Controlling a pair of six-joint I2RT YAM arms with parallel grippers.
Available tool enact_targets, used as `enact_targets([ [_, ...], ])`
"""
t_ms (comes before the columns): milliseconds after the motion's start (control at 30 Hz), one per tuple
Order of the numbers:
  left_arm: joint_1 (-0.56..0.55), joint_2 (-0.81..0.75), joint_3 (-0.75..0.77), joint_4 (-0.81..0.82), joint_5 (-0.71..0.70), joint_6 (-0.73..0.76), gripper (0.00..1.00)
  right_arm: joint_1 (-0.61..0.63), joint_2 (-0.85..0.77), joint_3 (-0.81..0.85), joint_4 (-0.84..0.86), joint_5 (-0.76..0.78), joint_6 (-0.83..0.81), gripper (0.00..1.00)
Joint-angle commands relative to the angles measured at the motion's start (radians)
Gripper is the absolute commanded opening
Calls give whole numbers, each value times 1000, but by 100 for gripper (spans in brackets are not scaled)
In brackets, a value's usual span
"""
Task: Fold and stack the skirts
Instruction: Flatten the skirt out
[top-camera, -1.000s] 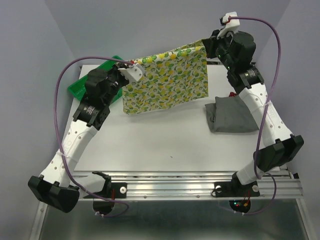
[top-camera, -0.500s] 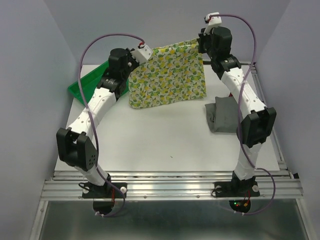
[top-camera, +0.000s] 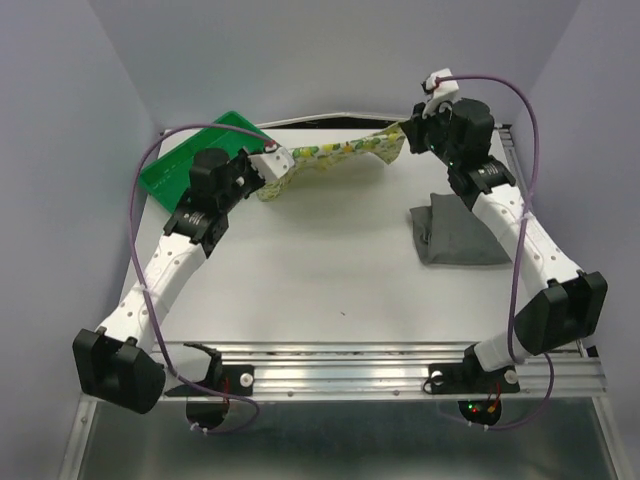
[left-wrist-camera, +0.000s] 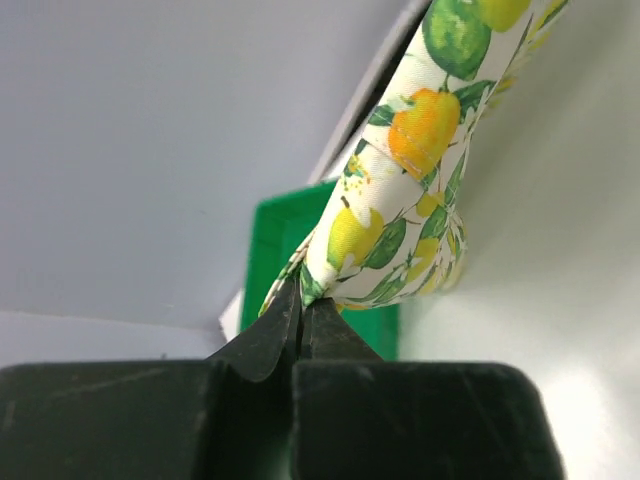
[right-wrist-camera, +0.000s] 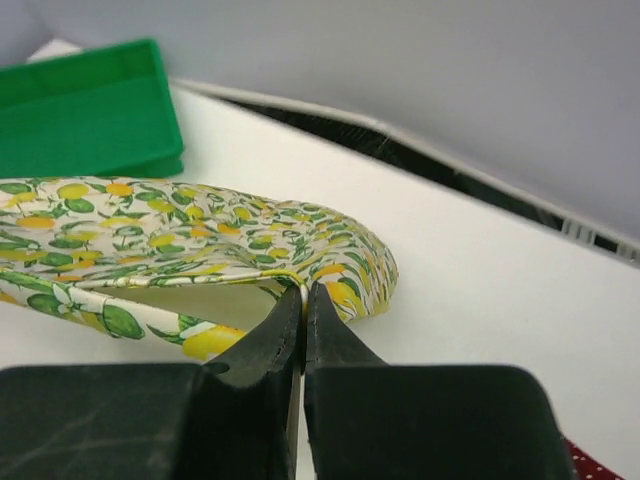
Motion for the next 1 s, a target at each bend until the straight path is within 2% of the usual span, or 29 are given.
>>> enact_targets([
  [0, 23, -111, -214, -128, 123, 84, 0, -21, -59, -320, -24, -109, -58, 1],
  [67, 20, -148, -277, -239, 238, 115, 0, -21, -106, -412, -40, -127, -60, 1],
  [200, -30, -248, -406, -412, 343, 174, 0, -12, -195, -589, -113, -208, -113, 1],
  [233, -42, -268, -418, -413, 355, 181, 4, -12, -215, -590, -127, -227, -133, 1],
  [267, -52, -283, -431, -473, 384, 188, 20, -12, -232, -619, -147, -257, -166, 1],
  [300, -70, -317, -434, -509, 398, 197, 33, 0, -259, -622, -225, -347, -234, 14],
  [333, -79, -335, -431, -567, 415, 199, 59, 1, -269, -621, -266, -392, -271, 29],
  [400, -90, -370, -419, -618, 426, 196, 84, 13, -301, -610, -384, -507, -330, 66],
  [433, -93, -401, -408, -642, 429, 198, 85, 37, -313, -604, -420, -533, -376, 90],
  [467, -95, -416, -382, -681, 426, 195, 87, 48, -327, -598, -440, -549, -391, 100],
  [600, -93, -458, -319, -687, 362, 72, 91, 67, -356, -550, -498, -592, -404, 100],
  [667, -93, -447, -307, -616, 275, -18, 94, 67, -321, -506, -468, -580, -369, 99],
  [700, -89, -431, -300, -591, 256, -81, 93, 67, -297, -478, -428, -540, -337, 94],
  [733, -84, -382, -300, -571, 236, -109, 90, 67, -266, -461, -405, -511, -332, 90],
  [767, -79, -348, -299, -519, 189, -182, 85, 67, -187, -441, -388, -459, -338, 81],
  [800, -75, -307, -294, -496, 168, -183, 82, 67, -141, -417, -388, -434, -344, 81],
  [833, -70, -214, -270, -468, 139, -244, 76, 67, -44, -366, -387, -407, -354, 74],
  [867, -63, -164, -270, -463, 139, -272, 73, 67, -43, -339, -394, -380, -371, 69],
  [900, -52, -112, -229, -466, 130, -296, 69, 67, 48, -306, -435, -347, -382, 63],
  [967, -46, 6, -161, -483, 145, -336, 59, 67, 142, -231, -492, -339, -433, 57],
])
